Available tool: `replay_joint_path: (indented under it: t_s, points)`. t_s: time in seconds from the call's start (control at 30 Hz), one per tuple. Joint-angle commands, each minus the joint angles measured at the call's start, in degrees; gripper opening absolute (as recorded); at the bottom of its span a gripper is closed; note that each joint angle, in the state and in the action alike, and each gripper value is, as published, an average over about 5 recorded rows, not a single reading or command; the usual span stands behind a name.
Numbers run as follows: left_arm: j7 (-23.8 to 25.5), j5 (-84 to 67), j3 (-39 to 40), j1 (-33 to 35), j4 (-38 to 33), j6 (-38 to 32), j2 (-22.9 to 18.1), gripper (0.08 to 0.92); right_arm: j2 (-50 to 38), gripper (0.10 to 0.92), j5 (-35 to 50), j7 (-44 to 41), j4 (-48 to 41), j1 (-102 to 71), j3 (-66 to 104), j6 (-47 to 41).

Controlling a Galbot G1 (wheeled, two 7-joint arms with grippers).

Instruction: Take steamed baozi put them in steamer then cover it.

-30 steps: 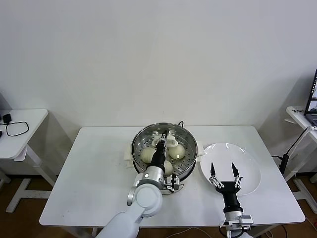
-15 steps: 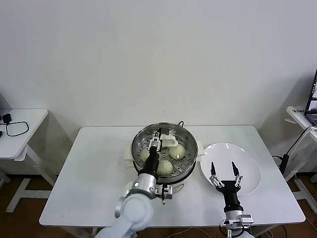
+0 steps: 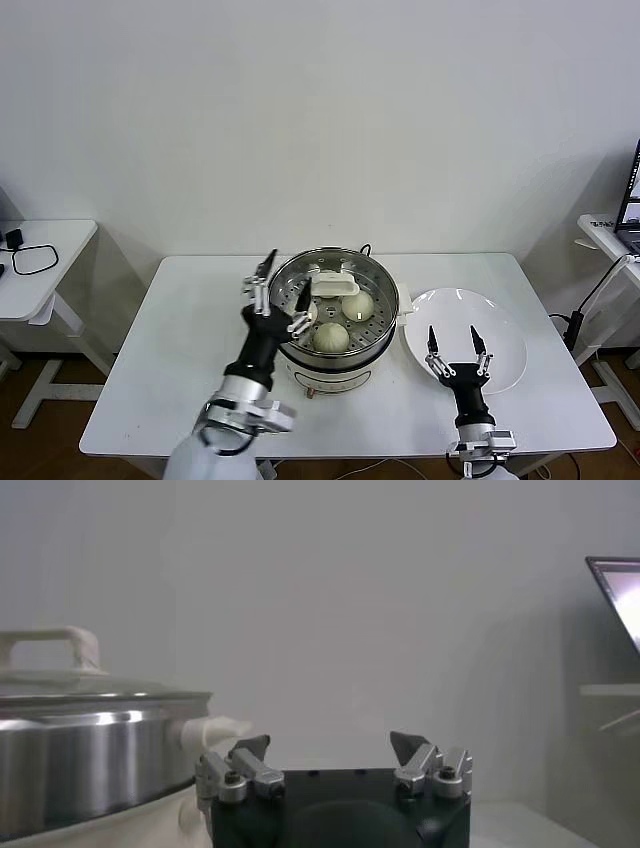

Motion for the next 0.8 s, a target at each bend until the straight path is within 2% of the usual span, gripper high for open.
replay_joint_path:
  t_s: [0.03, 0.3, 0.8]
  points:
    - [-5.28, -34.35, -20.04, 10.97, 4.38, -17.88, -6.13, 0.823, 0.00, 0.823, 1.07, 0.60, 4.86, -1.07, 0.22, -4.42]
    - [-2.59, -38.44, -22.64, 13.35, 10.28, -21.47, -8.14, 0.823, -0.21, 0.823, 2.80, 0.20, 7.98, -1.98, 0.66, -5.67]
    - [-1.14, -39.15, -22.66, 14.64, 11.32, -22.52, -9.06, 0.823, -0.24, 0.823, 2.51, 0.31, 11.17, -3.41, 0.91, -6.58]
